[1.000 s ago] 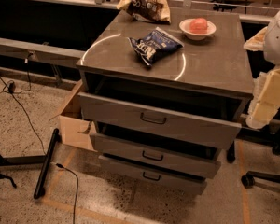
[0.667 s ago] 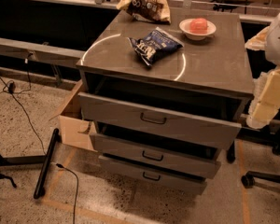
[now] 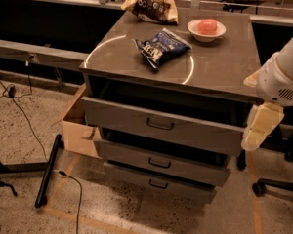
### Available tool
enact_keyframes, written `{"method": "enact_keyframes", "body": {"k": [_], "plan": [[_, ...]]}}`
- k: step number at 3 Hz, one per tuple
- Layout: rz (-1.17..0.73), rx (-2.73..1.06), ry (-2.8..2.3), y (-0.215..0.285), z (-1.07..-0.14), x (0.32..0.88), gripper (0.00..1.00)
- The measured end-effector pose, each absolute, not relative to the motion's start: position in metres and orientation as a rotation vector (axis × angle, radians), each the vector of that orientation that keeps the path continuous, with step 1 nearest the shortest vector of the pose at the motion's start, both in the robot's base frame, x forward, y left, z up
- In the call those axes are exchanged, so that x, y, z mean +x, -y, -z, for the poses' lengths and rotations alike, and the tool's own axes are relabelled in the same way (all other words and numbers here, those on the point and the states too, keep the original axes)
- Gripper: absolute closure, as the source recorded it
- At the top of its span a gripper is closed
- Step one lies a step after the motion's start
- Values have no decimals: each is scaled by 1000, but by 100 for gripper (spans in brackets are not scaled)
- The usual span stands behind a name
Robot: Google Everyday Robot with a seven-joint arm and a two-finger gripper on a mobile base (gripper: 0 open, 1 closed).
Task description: Open top drawer
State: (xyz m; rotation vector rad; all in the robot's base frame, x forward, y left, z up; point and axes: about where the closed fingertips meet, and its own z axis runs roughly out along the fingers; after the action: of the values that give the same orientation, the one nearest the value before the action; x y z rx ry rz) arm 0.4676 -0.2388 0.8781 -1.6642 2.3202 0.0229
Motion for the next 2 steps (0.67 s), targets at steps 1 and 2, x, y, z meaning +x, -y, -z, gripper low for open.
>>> {"method": "enact_keyframes", "body": {"k": [1,2], "plan": [[-104,-1702,-2353,242,-826,483,0],[-158,-1772,-2375,244,-786,486,0]]}}
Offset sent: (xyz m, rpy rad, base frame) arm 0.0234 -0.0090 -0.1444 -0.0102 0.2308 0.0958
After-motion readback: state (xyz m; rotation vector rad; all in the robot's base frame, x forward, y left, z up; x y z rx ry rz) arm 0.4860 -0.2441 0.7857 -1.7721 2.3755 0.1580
